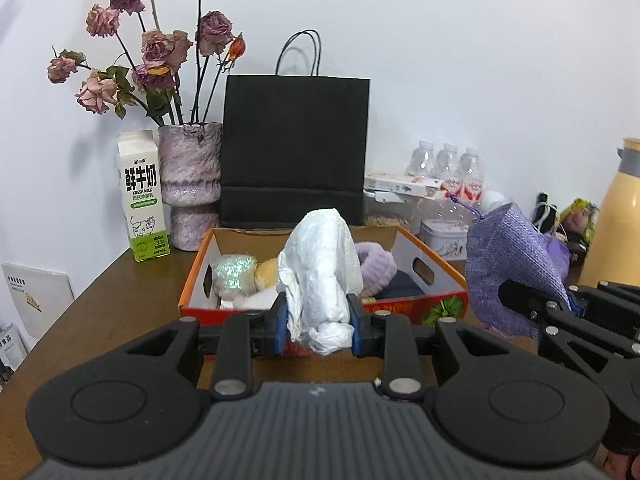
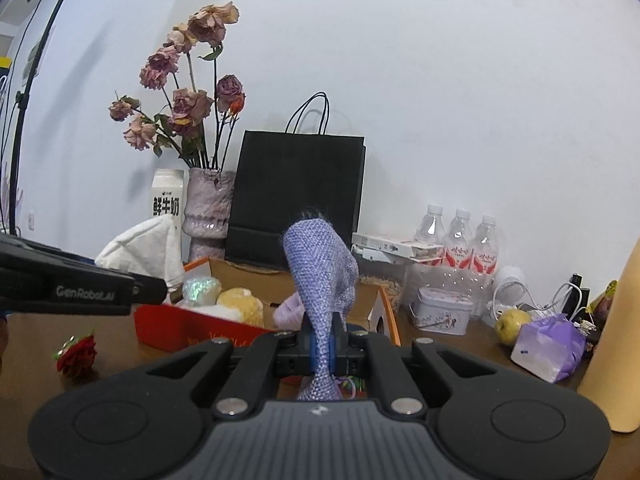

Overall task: Organize objects
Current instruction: 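Open the left gripper to drop the white cloth into the box while the right releases the bag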

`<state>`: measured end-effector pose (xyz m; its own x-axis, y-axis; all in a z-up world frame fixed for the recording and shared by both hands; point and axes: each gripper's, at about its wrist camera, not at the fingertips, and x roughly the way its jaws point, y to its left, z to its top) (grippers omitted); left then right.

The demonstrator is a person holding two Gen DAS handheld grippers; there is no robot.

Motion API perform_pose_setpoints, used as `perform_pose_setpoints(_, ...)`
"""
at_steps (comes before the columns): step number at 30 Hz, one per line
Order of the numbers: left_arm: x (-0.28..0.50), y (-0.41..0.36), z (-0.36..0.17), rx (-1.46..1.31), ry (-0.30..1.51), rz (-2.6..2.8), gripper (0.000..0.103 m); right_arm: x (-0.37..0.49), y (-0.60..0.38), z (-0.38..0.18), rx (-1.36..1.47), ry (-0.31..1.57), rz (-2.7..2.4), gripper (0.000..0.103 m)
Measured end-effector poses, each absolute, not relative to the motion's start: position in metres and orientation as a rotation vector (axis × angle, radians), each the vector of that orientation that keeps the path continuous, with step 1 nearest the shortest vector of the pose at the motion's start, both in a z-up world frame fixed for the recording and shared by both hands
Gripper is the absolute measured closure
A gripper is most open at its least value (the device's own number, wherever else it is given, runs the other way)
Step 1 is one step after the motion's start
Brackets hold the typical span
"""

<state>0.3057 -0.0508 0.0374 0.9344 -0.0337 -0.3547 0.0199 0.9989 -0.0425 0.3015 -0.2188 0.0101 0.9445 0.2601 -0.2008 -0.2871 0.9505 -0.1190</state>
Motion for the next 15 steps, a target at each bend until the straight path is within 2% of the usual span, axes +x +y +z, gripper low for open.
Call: perform_pose_setpoints(15, 0.380, -0.045, 0.052, -0.117, 0.334, 0.018, 0.074, 0.377, -0.192, 0.019, -0.117, 0.161, 0.275, 0.098)
